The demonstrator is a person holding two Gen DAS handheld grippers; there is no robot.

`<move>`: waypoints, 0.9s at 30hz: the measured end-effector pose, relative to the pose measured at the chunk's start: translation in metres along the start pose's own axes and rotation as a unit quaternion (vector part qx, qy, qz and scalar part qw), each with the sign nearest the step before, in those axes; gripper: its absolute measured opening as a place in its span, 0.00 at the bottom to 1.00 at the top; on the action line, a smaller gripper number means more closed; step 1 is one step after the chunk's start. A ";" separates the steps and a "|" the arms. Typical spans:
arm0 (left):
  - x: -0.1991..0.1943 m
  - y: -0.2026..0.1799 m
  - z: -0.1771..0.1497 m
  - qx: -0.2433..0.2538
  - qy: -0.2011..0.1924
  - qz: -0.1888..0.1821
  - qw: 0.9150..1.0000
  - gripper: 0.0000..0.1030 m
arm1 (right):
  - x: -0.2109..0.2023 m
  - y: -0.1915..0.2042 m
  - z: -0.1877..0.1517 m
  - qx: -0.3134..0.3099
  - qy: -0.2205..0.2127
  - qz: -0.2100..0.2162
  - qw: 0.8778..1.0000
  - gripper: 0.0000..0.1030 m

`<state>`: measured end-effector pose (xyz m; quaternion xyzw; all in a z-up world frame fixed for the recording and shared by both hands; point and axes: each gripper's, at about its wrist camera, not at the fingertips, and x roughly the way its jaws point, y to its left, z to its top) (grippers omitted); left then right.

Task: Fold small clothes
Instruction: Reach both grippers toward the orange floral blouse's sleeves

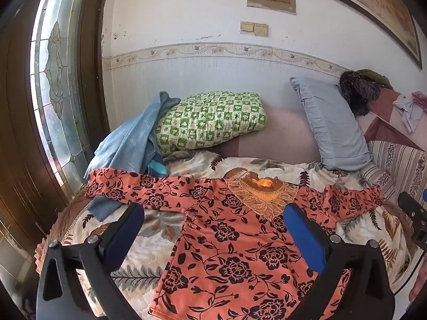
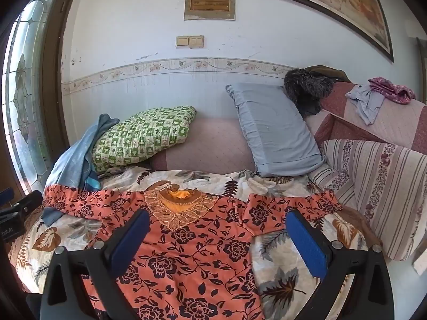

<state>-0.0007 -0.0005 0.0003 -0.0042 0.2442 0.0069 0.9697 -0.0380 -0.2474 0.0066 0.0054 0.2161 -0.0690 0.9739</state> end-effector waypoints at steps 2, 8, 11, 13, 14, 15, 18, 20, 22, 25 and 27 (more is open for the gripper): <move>-0.003 -0.001 -0.001 0.008 -0.007 0.005 1.000 1.00 | 0.008 -0.022 -0.003 0.033 0.013 0.004 0.999 1.00; 0.034 0.000 -0.041 0.003 0.085 0.020 0.996 1.00 | 0.023 -0.028 -0.012 0.021 0.018 -0.008 1.000 1.00; 0.075 0.021 -0.078 -0.014 0.168 0.026 0.985 1.00 | 0.040 -0.059 -0.021 0.060 0.025 0.015 0.998 1.00; 0.092 0.032 -0.108 -0.033 0.231 0.016 0.972 1.00 | 0.056 -0.092 -0.031 0.098 0.018 0.029 0.995 1.00; 0.098 0.034 -0.122 -0.041 0.258 0.011 0.965 1.00 | 0.066 -0.112 -0.038 0.121 0.016 0.028 0.992 1.00; 0.103 0.036 -0.134 -0.050 0.283 0.006 0.958 1.00 | 0.078 -0.134 -0.046 0.145 0.017 0.023 0.989 1.00; 0.116 0.039 -0.154 -0.077 0.331 -0.001 0.940 1.00 | 0.122 -0.209 -0.071 0.247 0.031 0.030 0.968 1.00; 0.121 0.038 -0.148 -0.087 0.338 0.003 0.937 1.00 | 0.152 -0.262 -0.090 0.342 0.036 0.061 0.937 0.97; 0.126 0.036 -0.134 -0.087 0.330 0.006 0.940 1.00 | 0.179 -0.307 -0.107 0.427 0.041 0.066 0.901 0.89; 0.137 0.032 -0.111 -0.080 0.314 0.009 0.946 1.00 | 0.217 -0.353 -0.121 0.494 0.033 0.065 0.866 0.78; 0.148 0.028 -0.100 -0.076 0.310 0.011 0.948 1.00 | 0.243 -0.375 -0.126 0.521 0.032 0.058 0.851 0.68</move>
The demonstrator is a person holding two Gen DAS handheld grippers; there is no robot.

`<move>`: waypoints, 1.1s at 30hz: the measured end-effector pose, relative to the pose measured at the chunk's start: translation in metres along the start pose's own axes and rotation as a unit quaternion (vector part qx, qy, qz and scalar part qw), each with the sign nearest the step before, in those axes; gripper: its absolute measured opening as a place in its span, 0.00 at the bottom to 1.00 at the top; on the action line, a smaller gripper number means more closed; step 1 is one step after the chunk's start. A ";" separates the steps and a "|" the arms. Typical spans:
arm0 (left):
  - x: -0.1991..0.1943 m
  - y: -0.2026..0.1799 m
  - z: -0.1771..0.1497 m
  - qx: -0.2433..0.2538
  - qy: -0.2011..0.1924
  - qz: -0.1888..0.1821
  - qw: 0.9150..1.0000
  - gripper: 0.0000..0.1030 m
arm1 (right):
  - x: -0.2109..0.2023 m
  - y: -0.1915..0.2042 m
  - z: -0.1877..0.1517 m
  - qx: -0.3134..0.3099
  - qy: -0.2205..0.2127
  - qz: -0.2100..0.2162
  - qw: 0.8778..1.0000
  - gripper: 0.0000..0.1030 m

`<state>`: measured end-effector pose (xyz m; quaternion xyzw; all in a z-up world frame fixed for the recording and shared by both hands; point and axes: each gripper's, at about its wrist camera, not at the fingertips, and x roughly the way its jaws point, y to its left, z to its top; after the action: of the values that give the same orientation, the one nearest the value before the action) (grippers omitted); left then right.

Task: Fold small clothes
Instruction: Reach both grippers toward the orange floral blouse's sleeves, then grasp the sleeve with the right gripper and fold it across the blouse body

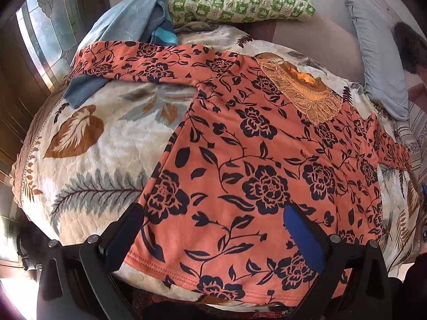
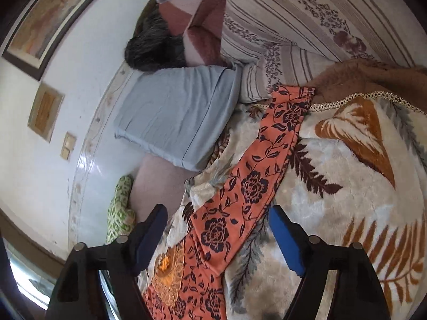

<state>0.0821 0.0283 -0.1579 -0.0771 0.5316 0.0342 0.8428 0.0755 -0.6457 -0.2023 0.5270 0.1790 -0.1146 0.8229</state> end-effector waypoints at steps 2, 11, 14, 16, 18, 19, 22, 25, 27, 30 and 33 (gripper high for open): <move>0.005 -0.007 0.010 0.006 -0.003 0.006 1.000 1.00 | 0.026 -0.018 0.016 0.036 0.000 0.014 0.999 0.61; 0.034 -0.042 0.028 0.036 -0.024 0.049 0.998 1.00 | 0.121 -0.077 0.070 0.090 0.001 -0.083 0.992 0.40; 0.045 -0.058 0.036 0.037 -0.018 0.043 0.998 1.00 | 0.142 -0.090 0.084 0.097 0.015 -0.115 0.989 0.41; 0.049 -0.070 0.040 0.042 -0.016 0.042 0.998 1.00 | 0.149 -0.100 0.086 0.109 0.012 -0.110 0.988 0.48; 0.050 -0.081 0.042 0.051 -0.019 0.038 0.998 1.00 | 0.154 -0.101 0.090 0.092 -0.002 -0.107 0.990 0.49; 0.049 -0.086 0.042 0.057 -0.020 0.038 0.997 1.00 | 0.155 -0.100 0.091 0.082 -0.006 -0.108 0.991 0.46; 0.046 -0.093 0.042 0.071 -0.021 0.039 0.996 1.00 | 0.161 -0.093 0.090 0.056 -0.005 -0.115 0.992 0.07; 0.040 -0.085 0.041 0.065 -0.028 0.036 0.997 1.00 | 0.154 -0.067 0.086 0.045 -0.024 -0.098 0.994 0.05; 0.037 -0.074 0.039 0.049 -0.029 0.030 0.998 1.00 | 0.147 -0.028 0.081 0.021 -0.028 -0.052 0.998 0.05; 0.028 -0.055 0.035 0.030 -0.037 0.021 0.999 1.00 | 0.138 0.050 0.058 -0.041 -0.014 0.030 0.999 0.05; 0.015 -0.035 0.030 0.024 -0.058 0.025 0.998 1.00 | 0.140 0.131 0.009 -0.085 0.036 0.120 0.989 0.05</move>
<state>0.1199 -0.0017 -0.1553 -0.0412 0.4845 0.0465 0.8726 0.2541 -0.5988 -0.1489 0.4769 0.1530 0.0191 0.8653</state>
